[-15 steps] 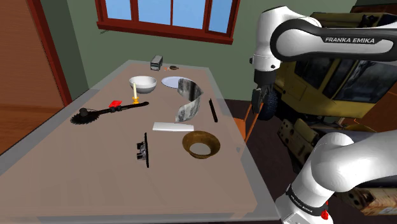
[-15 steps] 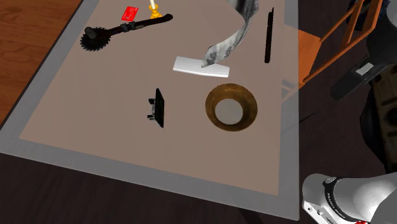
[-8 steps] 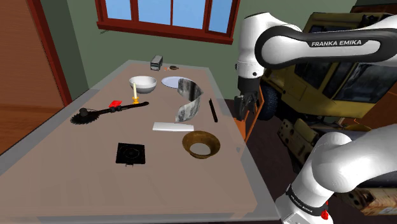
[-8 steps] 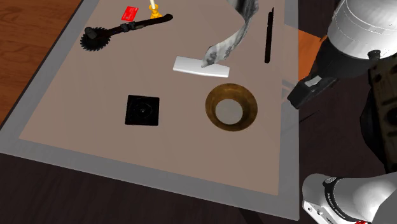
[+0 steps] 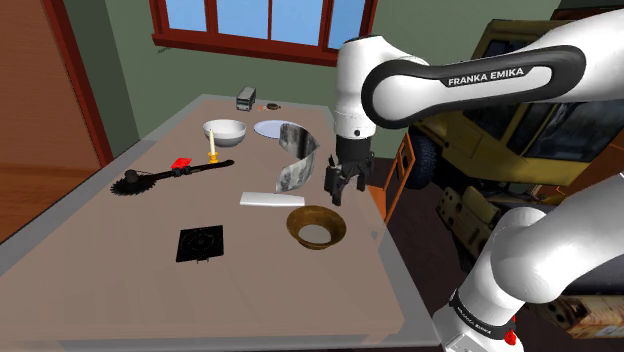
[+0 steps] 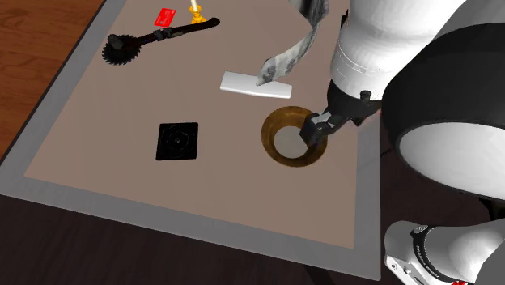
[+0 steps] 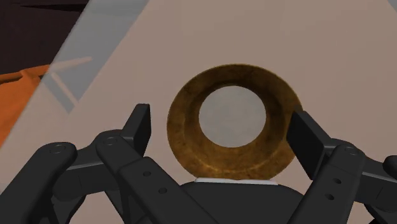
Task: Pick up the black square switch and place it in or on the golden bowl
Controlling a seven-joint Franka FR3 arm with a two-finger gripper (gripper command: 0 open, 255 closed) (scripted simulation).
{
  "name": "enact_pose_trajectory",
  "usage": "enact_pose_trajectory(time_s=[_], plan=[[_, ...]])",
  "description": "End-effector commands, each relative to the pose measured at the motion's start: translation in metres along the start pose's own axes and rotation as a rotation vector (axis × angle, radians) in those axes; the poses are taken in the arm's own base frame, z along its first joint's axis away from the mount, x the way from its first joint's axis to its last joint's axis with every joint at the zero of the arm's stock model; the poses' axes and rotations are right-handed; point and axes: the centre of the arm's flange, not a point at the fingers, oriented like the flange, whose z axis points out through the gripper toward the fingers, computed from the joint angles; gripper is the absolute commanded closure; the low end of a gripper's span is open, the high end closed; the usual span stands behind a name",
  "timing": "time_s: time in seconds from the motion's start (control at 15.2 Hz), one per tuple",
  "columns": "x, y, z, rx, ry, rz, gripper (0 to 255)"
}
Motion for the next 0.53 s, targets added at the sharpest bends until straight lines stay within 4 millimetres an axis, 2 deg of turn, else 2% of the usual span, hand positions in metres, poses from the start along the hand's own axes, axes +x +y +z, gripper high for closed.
enact_pose_trajectory(time_s=[0.0, 0.46], plan=[[0.011, -0.023, 0.002, 0.014, 0.007, 0.020, 0], [0.050, -0.098, 0.014, 0.055, 0.028, 0.084, 0]])
